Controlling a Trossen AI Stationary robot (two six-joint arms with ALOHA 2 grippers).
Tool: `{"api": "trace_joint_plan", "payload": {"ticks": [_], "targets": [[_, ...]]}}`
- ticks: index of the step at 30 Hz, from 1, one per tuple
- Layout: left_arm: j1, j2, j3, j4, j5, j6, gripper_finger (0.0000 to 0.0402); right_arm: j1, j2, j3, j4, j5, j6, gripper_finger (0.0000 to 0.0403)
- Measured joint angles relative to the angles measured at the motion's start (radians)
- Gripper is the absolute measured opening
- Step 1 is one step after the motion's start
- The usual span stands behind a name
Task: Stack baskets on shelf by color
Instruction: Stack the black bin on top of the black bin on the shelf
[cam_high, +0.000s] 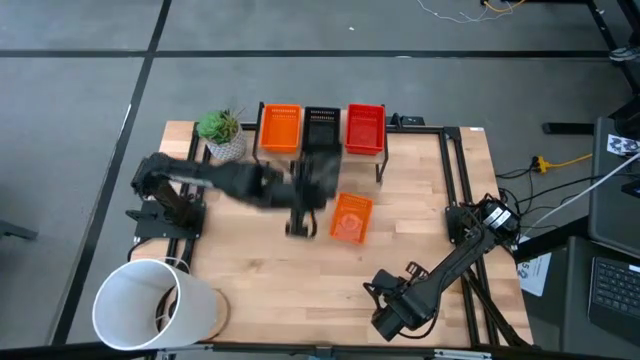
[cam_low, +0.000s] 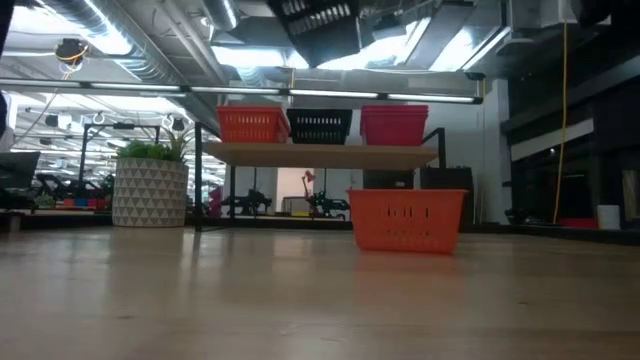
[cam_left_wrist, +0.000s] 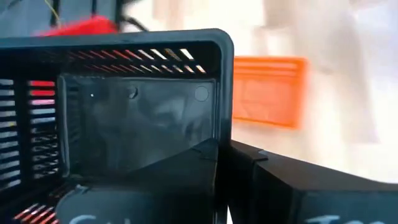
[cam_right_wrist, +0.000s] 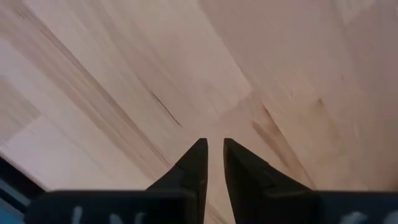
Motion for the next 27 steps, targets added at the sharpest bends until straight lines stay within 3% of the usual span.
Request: {"api": "trace_joint_plan", "payload": {"ticks": [6, 10, 14, 17, 27], "targets": [[0.292, 0.017, 0.058, 0.004, 0.191, 0.151, 0.0000, -0.001, 0.000, 0.000, 0.007, 0.016, 0.047, 0.0053], [0.406, 0.022, 0.047, 0.021, 0.263, 0.218, 0.0000, 0.000, 0.000, 0.000, 0.007, 0.015, 0.051, 0.0053], [0.456, 0.030, 0.045, 0.013, 0.360, 0.262, 0.0000, -0.005, 0.000, 0.000, 0.006, 0.015, 0.051, 0.0053], [0.478, 0.053, 0.045, 0.018, 0.376, 0.272, 0.0000, -0.014, 0.000, 0.000, 0.006, 0.015, 0.052, 0.0053], [0.508, 0.109, 0.045, 0.044, 0.318, 0.291, 0.0000, -0.028, 0.000, 0.000, 0.006, 0.013, 0.051, 0.0053]]}}
